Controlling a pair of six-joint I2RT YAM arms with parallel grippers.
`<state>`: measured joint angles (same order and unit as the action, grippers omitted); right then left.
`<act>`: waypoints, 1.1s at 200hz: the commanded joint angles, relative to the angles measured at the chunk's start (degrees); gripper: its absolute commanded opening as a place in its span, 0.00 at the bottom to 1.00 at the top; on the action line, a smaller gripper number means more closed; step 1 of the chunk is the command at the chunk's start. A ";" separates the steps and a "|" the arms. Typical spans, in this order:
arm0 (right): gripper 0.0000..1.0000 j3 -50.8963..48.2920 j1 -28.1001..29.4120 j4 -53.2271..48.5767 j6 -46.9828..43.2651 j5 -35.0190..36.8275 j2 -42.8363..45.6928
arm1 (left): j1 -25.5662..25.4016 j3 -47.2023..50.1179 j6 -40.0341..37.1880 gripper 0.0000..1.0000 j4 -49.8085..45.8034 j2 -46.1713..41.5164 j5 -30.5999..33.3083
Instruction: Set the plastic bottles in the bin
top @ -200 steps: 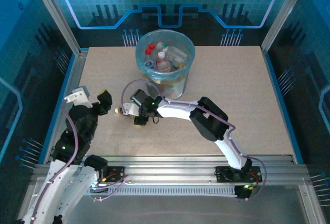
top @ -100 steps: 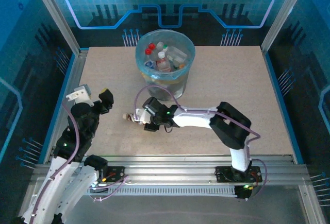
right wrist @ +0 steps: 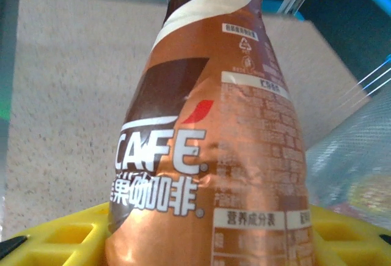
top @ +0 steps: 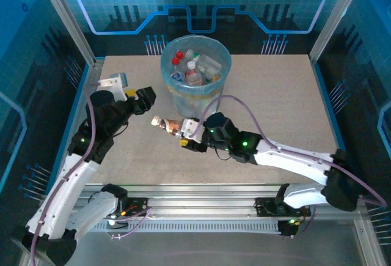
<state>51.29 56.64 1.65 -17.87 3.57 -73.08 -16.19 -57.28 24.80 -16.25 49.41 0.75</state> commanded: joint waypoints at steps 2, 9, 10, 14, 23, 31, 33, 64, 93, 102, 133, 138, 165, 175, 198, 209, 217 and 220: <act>0.52 -2.87 -2.47 1.95 2.72 -2.95 5.71 | -1.80 -4.66 1.86 0.79 5.97 1.83 -11.68; 0.52 -3.35 -3.56 1.94 3.34 -3.50 7.33 | -2.88 -5.66 1.51 0.79 6.82 2.70 -12.64; 0.52 -3.41 -3.65 1.86 3.40 -3.58 7.55 | -3.06 -5.75 1.45 0.79 6.92 2.84 -12.85; 0.52 -3.70 -4.25 1.94 3.73 -3.80 8.45 | -3.61 -6.19 1.20 0.80 7.33 3.38 -13.58; 0.52 -4.20 -5.70 1.95 4.43 -4.38 10.19 | -5.28 -7.51 0.74 0.80 8.20 4.78 -14.87; 0.52 -4.41 -7.16 1.72 5.04 -5.07 11.64 | -6.70 -8.73 0.25 0.80 8.85 6.05 -16.05; 0.52 -4.39 -7.51 1.63 5.17 -5.31 11.91 | -7.07 -9.02 0.19 0.80 9.04 6.43 -16.38; 0.51 -4.69 -12.97 -0.11 7.01 -7.74 16.18 | -12.07 -12.51 -1.14 0.81 12.60 10.85 -20.09; 0.50 -6.52 -16.14 -0.51 8.60 -8.28 20.35 | -14.30 -14.30 1.41 0.82 16.28 14.60 -22.73; 0.50 -7.19 -17.13 -0.51 9.41 -8.47 21.50 | -14.81 -14.97 2.45 0.82 16.81 15.68 -23.34; 0.49 -8.15 -20.29 -1.50 11.34 -10.41 24.62 | -16.06 -15.72 4.88 0.82 20.05 17.65 -25.02; 0.49 -8.22 -20.62 -1.74 11.42 -10.55 24.96 | -16.11 -15.76 5.20 0.83 20.38 17.80 -25.18; 0.49 -9.10 -21.53 -2.09 12.34 -10.27 27.72 | -16.19 -16.30 6.98 0.82 21.46 18.83 -25.29; 0.49 -9.36 -21.89 -2.24 12.92 -10.17 28.60 | -16.17 -16.73 7.74 0.82 21.57 19.18 -25.25; 0.49 -9.63 -22.28 -3.20 13.09 -10.76 30.02 | -16.16 -17.31 9.56 0.83 22.49 19.97 -26.27; 0.48 -9.91 -22.34 -3.45 13.33 -10.71 30.73 | -16.20 -17.83 10.35 0.83 22.58 20.43 -27.49; 0.48 -10.28 -22.32 -3.33 13.60 -10.69 31.42 | -16.24 -18.13 10.94 0.83 22.64 21.01 -28.27; 0.48 -10.45 -22.36 -3.26 13.74 -10.67 31.72 | -16.17 -18.22 11.27 0.83 22.71 21.23 -28.48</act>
<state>42.13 35.05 -1.23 -5.80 -6.35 -43.40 -32.05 -73.08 33.01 3.66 69.34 -24.18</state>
